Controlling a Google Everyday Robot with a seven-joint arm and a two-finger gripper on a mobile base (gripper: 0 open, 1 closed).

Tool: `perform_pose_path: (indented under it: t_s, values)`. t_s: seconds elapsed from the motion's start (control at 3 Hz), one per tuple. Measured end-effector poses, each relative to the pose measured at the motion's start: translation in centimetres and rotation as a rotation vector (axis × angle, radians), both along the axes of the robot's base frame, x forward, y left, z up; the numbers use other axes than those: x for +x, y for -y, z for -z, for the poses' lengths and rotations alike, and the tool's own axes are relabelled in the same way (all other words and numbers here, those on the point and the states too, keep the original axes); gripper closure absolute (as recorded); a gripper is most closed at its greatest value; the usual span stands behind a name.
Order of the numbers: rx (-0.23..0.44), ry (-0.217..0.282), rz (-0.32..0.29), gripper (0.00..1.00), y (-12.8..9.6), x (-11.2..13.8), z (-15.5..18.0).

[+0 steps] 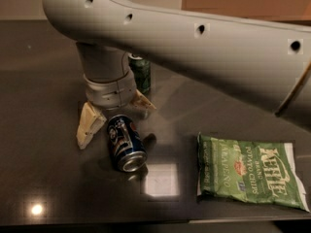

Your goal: Place pepsi can upright

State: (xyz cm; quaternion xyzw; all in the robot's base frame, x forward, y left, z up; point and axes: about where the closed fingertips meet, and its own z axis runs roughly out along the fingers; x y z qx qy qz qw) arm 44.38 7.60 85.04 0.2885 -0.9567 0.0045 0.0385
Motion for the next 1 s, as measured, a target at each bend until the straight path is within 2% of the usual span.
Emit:
perform_pose_path:
  t_s: [0.33, 1.0]
  values:
    - [-0.003, -0.004, 0.014, 0.18, 0.24, -0.64, 0.41]
    - [0.024, -0.006, 0.018, 0.65, 0.23, -1.23, 0.36]
